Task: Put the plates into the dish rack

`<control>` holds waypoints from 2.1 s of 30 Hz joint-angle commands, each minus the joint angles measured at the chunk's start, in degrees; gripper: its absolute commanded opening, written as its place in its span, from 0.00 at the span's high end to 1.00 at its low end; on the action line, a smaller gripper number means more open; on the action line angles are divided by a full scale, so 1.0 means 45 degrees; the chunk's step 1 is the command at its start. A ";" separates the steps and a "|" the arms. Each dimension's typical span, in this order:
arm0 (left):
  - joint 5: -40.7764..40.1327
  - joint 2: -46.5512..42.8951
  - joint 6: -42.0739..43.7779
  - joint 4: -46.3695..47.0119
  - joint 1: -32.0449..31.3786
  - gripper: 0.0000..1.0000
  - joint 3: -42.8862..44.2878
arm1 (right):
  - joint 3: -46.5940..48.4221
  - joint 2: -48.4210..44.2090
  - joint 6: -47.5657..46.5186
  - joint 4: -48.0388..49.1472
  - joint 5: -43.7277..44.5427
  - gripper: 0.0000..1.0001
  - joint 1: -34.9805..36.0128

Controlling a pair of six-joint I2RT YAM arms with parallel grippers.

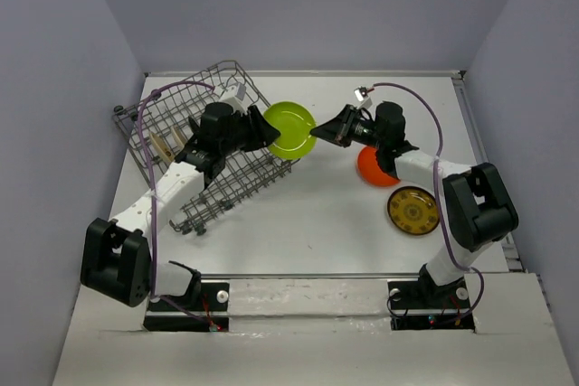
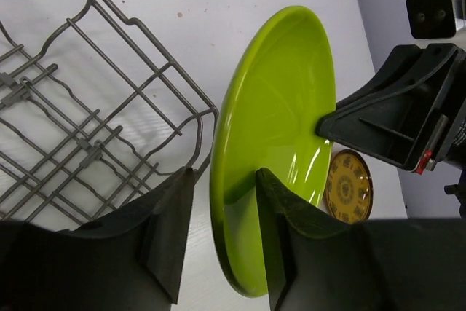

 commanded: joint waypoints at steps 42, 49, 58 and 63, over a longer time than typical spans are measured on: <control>-1.5985 0.4602 0.1240 -0.5900 -0.0518 0.95 0.6062 | -0.3508 -0.3831 -0.1762 -0.0904 0.0171 0.15 0.0622; -1.5946 0.5462 0.1591 -0.5627 -0.0304 0.95 0.6590 | -0.3488 -0.3772 -0.1782 -0.0924 0.0152 0.15 0.0739; -1.5634 0.6244 0.1943 -0.4965 0.0048 0.95 0.6709 | -0.3196 -0.3811 -0.1586 -0.0826 -0.0102 0.15 0.0739; -1.5185 0.6380 0.2002 -0.4435 0.0107 0.95 0.6259 | -0.3059 -0.3772 -0.1431 -0.0709 -0.0317 0.15 0.0856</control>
